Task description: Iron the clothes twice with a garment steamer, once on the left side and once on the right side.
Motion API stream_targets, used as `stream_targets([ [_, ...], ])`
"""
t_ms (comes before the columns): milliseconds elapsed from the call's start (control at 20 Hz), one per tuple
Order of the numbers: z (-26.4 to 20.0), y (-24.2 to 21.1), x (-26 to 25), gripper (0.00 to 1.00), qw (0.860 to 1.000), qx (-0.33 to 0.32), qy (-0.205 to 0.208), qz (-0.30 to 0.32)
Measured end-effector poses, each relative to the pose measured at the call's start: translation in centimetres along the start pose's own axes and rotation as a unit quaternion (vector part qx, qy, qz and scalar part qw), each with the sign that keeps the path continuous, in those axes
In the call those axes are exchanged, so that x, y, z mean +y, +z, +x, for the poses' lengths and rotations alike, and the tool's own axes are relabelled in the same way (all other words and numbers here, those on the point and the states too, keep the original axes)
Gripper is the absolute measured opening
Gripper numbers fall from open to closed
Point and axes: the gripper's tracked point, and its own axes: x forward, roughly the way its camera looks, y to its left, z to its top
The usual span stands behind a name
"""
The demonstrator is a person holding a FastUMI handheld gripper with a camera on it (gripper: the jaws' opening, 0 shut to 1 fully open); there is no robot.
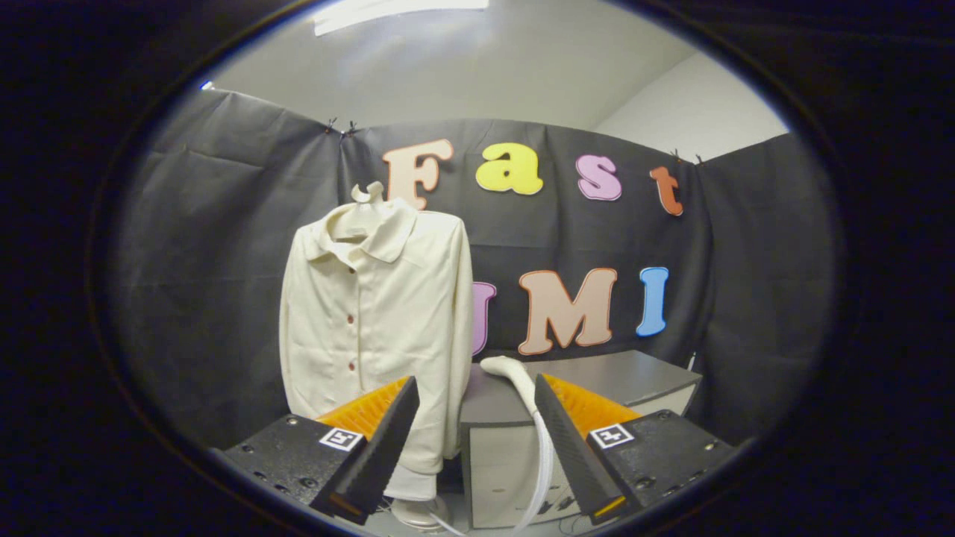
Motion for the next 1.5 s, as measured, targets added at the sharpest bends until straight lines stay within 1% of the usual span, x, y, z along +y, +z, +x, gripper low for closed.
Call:
stream_targets([
  [100,3.8,0.3,-1.4,0.94,1.000,-0.003,0.005,-0.002],
  [300,11.3,-1.1,-4.2,0.94,1.000,0.023,0.017,0.012],
  [600,21.3,-6.5,-6.4,0.94,0.993,0.113,0.038,-0.009],
  [750,24.8,-9.9,-6.0,0.93,0.985,0.162,0.061,-0.007],
  [900,27.5,-12.9,-6.5,0.89,0.974,0.218,0.057,-0.005],
  [1100,30.4,-14.7,-6.6,0.85,0.964,0.258,0.060,-0.007],
  [1150,30.8,-15.2,-6.6,0.84,0.962,0.268,0.059,-0.013],
  [1250,31.1,-16.4,-6.4,0.78,0.951,0.304,0.062,-0.009],
  [1350,30.8,-17.7,-6.1,0.68,0.936,0.344,0.068,-0.007],
  [1500,30.9,-17.5,-6.6,0.54,0.937,0.342,0.065,0.003],
])
